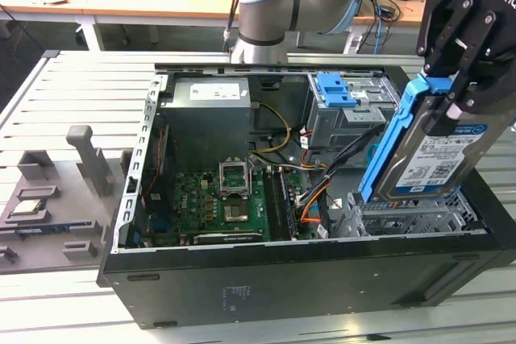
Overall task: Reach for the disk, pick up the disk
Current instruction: 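Pick up the disk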
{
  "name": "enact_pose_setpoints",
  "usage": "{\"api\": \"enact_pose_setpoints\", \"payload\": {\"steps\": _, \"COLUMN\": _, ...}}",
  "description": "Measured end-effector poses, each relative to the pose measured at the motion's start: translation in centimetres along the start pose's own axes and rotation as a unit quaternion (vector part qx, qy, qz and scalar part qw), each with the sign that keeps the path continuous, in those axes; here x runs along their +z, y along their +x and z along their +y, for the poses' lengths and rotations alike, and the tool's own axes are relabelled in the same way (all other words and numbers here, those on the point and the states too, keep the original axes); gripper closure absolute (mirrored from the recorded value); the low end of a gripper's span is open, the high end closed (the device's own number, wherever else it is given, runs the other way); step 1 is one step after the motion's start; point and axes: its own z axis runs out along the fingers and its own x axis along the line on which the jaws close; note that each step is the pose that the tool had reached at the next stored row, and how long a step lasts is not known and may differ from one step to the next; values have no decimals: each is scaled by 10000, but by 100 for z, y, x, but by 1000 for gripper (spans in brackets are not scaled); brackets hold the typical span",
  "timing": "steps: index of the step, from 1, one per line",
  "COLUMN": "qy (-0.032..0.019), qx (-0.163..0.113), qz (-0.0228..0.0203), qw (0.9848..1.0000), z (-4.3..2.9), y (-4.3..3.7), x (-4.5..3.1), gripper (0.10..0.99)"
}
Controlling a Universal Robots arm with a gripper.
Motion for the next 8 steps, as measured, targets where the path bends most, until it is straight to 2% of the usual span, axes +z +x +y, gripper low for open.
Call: {"api": "enact_pose_setpoints", "payload": {"steps": 8, "qy": -1, "qx": 0, "qz": 0, "qw": 10000, "z": -5, "y": -1, "x": 9, "gripper": 718}}
